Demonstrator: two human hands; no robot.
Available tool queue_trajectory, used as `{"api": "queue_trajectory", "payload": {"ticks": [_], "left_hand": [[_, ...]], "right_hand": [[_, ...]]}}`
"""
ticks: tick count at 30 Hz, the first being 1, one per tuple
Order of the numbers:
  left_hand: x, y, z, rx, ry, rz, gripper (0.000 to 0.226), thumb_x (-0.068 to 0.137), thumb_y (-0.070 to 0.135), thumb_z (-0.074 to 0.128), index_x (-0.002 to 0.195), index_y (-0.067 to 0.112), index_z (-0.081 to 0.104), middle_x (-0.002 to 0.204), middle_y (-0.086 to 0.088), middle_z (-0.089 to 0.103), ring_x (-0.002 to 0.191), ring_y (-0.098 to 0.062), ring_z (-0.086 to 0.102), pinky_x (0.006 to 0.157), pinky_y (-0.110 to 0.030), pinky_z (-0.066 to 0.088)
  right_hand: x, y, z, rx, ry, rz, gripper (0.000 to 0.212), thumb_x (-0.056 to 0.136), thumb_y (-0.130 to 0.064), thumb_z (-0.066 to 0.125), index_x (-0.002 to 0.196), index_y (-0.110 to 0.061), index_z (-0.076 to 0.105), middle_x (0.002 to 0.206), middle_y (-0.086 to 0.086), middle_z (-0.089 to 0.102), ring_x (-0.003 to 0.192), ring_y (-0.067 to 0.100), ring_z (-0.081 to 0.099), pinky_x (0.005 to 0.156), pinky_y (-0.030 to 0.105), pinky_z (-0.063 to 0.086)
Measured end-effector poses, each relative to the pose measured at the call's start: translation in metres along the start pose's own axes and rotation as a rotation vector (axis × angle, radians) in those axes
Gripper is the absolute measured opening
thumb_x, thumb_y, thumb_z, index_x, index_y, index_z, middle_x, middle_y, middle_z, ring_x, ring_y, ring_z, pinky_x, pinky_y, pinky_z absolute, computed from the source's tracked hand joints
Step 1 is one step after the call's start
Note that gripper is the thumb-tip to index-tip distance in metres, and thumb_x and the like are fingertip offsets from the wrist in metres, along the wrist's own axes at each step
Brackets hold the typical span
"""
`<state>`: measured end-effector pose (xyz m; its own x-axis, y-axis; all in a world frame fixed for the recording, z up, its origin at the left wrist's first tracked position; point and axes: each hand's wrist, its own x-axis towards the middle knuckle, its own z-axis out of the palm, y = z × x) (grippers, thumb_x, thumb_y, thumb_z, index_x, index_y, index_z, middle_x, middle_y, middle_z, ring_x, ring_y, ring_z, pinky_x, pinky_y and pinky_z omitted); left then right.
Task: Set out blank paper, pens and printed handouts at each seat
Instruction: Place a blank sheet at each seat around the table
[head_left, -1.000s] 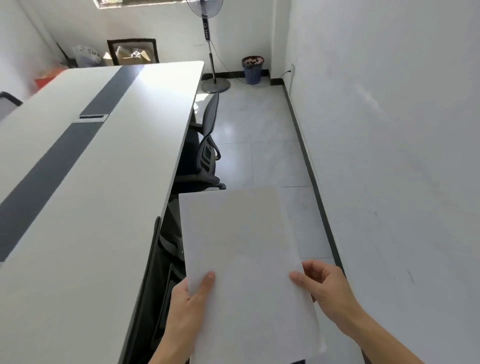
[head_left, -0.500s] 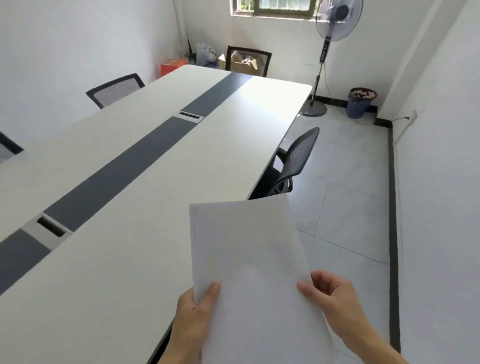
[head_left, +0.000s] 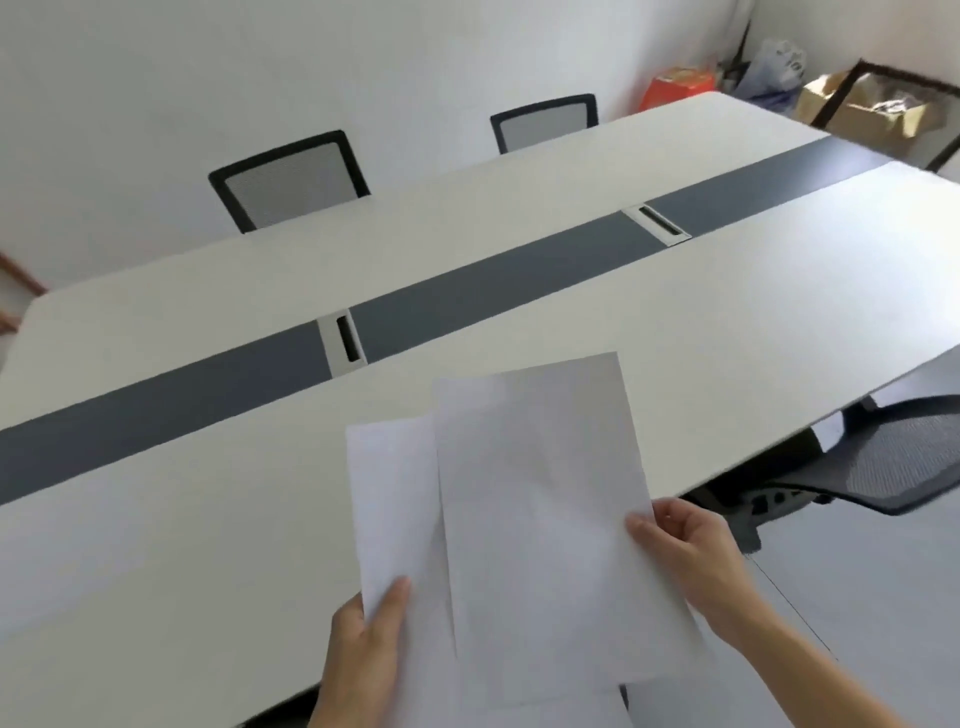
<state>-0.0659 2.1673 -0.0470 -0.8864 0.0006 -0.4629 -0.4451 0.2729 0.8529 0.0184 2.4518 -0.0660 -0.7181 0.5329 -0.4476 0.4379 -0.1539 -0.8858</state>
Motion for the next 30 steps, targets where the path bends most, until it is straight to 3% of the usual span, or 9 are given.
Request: {"api": "queue_trajectory", "payload": {"ticks": [5, 8, 11, 14, 17, 21, 24, 27, 30], "left_hand": [[-0.011, -0.008, -0.013, -0.069, 0.258, -0.112, 0.013, 0.092, 0.025, 0.061, 0.086, 0.015, 0.066, 0.096, 0.001, 0.07, 0.096, -0.026, 0.064, 0.097, -0.043, 0.047], [-0.022, -0.012, -0.016, -0.124, 0.405, -0.143, 0.012, 0.093, 0.023, 0.06, 0.094, 0.01, 0.06, 0.095, -0.005, 0.063, 0.096, -0.025, 0.057, 0.097, -0.039, 0.043], [-0.033, -0.016, -0.017, -0.191, 0.461, -0.16, 0.006, 0.094, 0.017, 0.059, 0.092, 0.011, 0.06, 0.085, 0.003, 0.061, 0.095, -0.024, 0.056, 0.092, -0.035, 0.041], [-0.04, -0.023, -0.021, -0.213, 0.49, -0.161, 0.013, 0.095, 0.017, 0.057, 0.086, 0.019, 0.065, 0.089, 0.007, 0.067, 0.091, -0.023, 0.062, 0.09, -0.036, 0.044], [-0.046, -0.03, -0.027, -0.218, 0.502, -0.175, 0.013, 0.095, 0.019, 0.057, 0.087, 0.021, 0.068, 0.095, 0.005, 0.071, 0.092, -0.018, 0.065, 0.091, -0.039, 0.047], [-0.047, -0.029, -0.032, -0.216, 0.497, -0.163, 0.014, 0.094, 0.019, 0.057, 0.088, 0.022, 0.068, 0.095, 0.006, 0.071, 0.091, -0.014, 0.064, 0.086, -0.036, 0.046], [-0.042, -0.026, -0.037, -0.198, 0.47, -0.176, 0.013, 0.094, 0.02, 0.057, 0.086, 0.023, 0.067, 0.096, 0.008, 0.069, 0.095, -0.017, 0.063, 0.089, -0.037, 0.045], [-0.031, -0.018, -0.041, -0.181, 0.403, -0.166, 0.007, 0.094, 0.018, 0.057, 0.087, 0.017, 0.06, 0.09, 0.007, 0.062, 0.099, -0.024, 0.057, 0.087, -0.035, 0.041], [-0.017, -0.008, -0.044, -0.14, 0.328, -0.126, 0.013, 0.094, 0.013, 0.057, 0.081, 0.015, 0.059, 0.087, 0.007, 0.061, 0.096, -0.023, 0.056, 0.088, -0.036, 0.042]], "right_hand": [[0.102, -0.036, 0.026, -0.114, -0.073, -0.068, 0.009, 0.088, -0.011, 0.067, 0.08, -0.008, 0.069, 0.077, 0.009, 0.074, 0.066, 0.023, 0.066, 0.067, 0.035, 0.056], [0.159, -0.047, 0.056, -0.2, -0.097, -0.086, 0.01, 0.086, -0.012, 0.067, 0.076, -0.013, 0.067, 0.073, 0.002, 0.07, 0.065, 0.022, 0.063, 0.065, 0.032, 0.054], [0.201, -0.031, 0.081, -0.326, -0.104, -0.058, 0.008, 0.084, -0.016, 0.064, 0.077, -0.016, 0.066, 0.08, 0.006, 0.071, 0.074, 0.028, 0.066, 0.068, 0.037, 0.055], [0.223, -0.002, 0.095, -0.487, -0.096, 0.011, 0.009, 0.083, -0.015, 0.061, 0.081, -0.01, 0.068, 0.086, 0.013, 0.072, 0.078, 0.032, 0.066, 0.069, 0.039, 0.055], [0.232, 0.02, 0.103, -0.617, -0.1, 0.05, 0.018, 0.081, -0.013, 0.056, 0.083, 0.0, 0.068, 0.088, 0.02, 0.071, 0.069, 0.031, 0.06, 0.059, 0.032, 0.048], [0.237, 0.028, 0.105, -0.774, -0.089, 0.078, 0.014, 0.08, -0.012, 0.054, 0.079, -0.006, 0.066, 0.088, 0.017, 0.07, 0.076, 0.033, 0.063, 0.065, 0.033, 0.051], [0.237, 0.029, 0.098, -0.877, -0.053, 0.112, 0.021, 0.082, -0.015, 0.055, 0.099, -0.009, 0.065, 0.099, 0.014, 0.068, 0.088, 0.034, 0.064, 0.078, 0.037, 0.055], [0.222, 0.025, 0.084, -0.949, -0.021, 0.112, 0.044, 0.087, -0.017, 0.054, 0.131, -0.015, 0.051, 0.123, 0.01, 0.062, 0.105, 0.033, 0.061, 0.085, 0.037, 0.051], [0.197, 0.017, 0.069, -0.848, 0.01, 0.102, 0.046, 0.088, -0.022, 0.058, 0.134, -0.018, 0.05, 0.12, 0.007, 0.064, 0.103, 0.028, 0.061, 0.085, 0.038, 0.052]]}}
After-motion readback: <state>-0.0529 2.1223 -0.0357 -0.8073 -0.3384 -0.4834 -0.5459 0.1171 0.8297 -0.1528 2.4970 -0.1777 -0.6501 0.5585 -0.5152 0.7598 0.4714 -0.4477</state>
